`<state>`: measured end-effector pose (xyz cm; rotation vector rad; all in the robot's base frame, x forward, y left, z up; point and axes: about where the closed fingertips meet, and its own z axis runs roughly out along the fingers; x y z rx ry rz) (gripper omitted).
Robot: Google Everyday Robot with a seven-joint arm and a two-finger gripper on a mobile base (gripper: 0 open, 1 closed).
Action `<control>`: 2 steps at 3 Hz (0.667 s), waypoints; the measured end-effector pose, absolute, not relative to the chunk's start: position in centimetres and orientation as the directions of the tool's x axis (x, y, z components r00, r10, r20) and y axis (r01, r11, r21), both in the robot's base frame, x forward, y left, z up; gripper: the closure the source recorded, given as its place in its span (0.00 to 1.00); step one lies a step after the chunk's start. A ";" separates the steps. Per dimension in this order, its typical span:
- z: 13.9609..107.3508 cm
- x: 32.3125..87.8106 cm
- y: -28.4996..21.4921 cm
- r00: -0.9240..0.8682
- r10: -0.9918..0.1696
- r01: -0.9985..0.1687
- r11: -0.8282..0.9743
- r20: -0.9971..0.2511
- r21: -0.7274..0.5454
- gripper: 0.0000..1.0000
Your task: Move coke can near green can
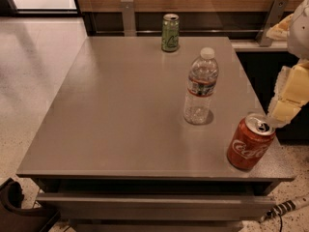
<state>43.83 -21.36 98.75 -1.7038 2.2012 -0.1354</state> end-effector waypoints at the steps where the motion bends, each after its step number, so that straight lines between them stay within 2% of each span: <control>1: 98.8 43.8 -21.4 -0.213 -0.953 -0.919 0.271 -0.217 -0.287 0.00; 2: 99.1 43.2 -22.3 -0.207 -0.937 -0.920 0.284 -0.281 -0.270 0.00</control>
Offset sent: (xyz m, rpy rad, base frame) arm -0.0192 -0.0341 0.0077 0.2201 0.0153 0.0206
